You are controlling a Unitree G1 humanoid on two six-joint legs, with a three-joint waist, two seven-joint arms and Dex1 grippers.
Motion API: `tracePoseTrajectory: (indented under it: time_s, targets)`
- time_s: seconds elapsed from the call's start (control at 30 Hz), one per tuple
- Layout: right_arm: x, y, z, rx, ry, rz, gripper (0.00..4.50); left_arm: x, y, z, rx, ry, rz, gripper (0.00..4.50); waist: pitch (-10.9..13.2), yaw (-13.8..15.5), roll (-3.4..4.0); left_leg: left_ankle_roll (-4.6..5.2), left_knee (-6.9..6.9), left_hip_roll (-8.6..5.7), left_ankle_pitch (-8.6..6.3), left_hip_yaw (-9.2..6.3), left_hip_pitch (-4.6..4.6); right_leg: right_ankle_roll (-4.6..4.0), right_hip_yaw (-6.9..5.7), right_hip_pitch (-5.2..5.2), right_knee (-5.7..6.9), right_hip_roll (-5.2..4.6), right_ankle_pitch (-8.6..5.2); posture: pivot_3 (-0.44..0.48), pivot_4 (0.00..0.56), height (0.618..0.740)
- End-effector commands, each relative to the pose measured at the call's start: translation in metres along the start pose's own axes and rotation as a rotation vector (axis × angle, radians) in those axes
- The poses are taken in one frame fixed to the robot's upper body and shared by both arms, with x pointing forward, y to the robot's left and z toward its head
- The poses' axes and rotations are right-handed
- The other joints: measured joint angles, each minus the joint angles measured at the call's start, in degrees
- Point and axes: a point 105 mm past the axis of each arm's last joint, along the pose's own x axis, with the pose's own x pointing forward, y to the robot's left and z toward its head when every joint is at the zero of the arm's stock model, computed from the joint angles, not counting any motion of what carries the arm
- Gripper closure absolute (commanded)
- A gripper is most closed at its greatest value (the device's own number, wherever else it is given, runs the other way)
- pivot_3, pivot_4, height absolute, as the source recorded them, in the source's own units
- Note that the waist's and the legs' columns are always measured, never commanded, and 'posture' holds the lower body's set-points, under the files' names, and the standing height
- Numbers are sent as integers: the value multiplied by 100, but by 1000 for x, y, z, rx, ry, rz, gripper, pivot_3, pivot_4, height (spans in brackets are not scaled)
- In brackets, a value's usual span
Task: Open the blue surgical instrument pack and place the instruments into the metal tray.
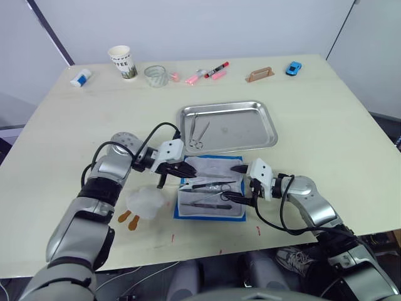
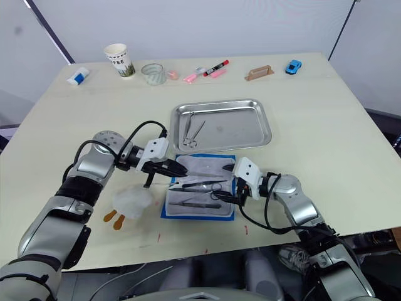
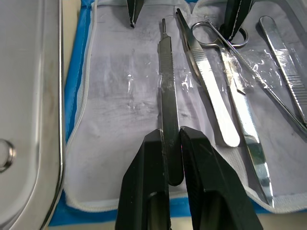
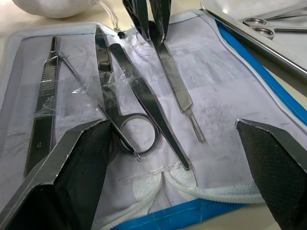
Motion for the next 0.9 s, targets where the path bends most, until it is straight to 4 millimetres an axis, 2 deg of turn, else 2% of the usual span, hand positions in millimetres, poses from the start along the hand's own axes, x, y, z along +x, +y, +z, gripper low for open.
tracePoseTrajectory:
  time_s: [0.03, 0.37, 0.9]
  targets:
    - [-8, 17, -71, 129, 270, 9, 0, -19, 8, 16, 57, -27, 53, 4459, 1, 0, 0, 0, 0, 0, 0, 0, 0, 0, 0, 0, 0, 0, 0, 0, 150, 740]
    - [-7, 19, -72, 147, 293, 22, 0, -18, 2, 35, 85, -50, 27, 4459, 2, -3, 1, 0, 0, 0, 0, 0, -1, 1, 0, -1, 0, 0, -1, 0, 150, 740]
    - [-6, 20, -73, 160, 307, 27, 0, -28, 0, 30, 74, -10, 46, 4459, 2, -10, 1, 0, 0, 2, 0, 1, 0, 2, 2, -1, 0, 2, -2, 0, 150, 740]
